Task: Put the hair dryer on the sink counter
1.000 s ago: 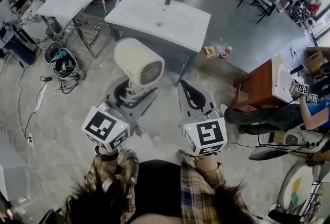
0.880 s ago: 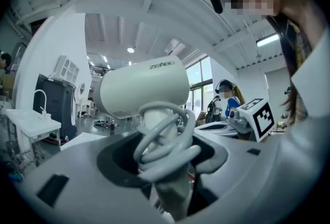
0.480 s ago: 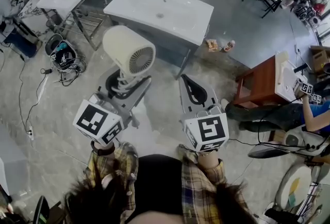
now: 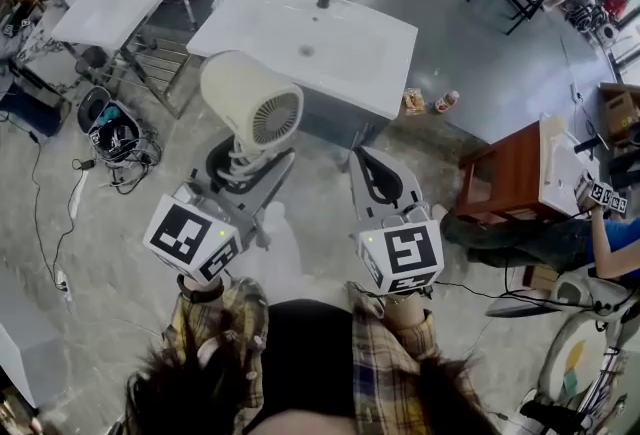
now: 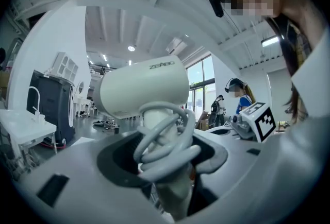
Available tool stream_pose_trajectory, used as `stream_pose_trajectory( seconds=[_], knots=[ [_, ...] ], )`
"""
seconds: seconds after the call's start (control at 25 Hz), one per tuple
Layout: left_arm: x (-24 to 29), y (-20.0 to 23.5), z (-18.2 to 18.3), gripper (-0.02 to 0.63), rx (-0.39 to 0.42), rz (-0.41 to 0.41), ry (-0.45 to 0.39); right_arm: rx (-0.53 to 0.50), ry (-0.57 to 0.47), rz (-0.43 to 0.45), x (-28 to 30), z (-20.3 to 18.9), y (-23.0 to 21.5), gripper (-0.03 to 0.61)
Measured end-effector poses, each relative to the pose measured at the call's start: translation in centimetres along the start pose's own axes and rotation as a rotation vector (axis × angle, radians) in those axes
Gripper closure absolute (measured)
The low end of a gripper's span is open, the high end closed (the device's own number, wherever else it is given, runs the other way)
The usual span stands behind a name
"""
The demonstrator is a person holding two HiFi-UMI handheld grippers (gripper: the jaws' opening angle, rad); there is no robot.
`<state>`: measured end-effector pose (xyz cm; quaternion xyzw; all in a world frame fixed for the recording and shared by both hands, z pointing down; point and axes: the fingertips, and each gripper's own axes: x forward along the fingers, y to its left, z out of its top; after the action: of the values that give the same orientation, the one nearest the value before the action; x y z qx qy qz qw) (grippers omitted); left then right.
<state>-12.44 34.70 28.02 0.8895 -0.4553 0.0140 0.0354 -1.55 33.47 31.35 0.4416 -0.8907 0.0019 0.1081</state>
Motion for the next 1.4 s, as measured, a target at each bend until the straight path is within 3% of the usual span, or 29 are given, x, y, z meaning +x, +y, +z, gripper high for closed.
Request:
stream_pose_trajectory(
  seconds=[0.56, 1.0, 1.4],
  knots=[
    [10.1, 14.0, 1.5, 0.356, 0.014, -0.130, 0.037, 0.052, 0.033, -0.144, 14.8, 2.3, -5.8, 0.564],
    [13.7, 17.7, 0.3, 0.356, -0.025, -0.223, 0.069, 0.088, 0.112, -0.199, 19.3, 0.9, -6.5, 0.563],
    [19.0, 19.7, -0.5, 0.356, -0.026, -0.229, 0.092, 0.097, 0.133, -0.229, 22.5, -0.1, -11.6, 0.563]
  ],
)
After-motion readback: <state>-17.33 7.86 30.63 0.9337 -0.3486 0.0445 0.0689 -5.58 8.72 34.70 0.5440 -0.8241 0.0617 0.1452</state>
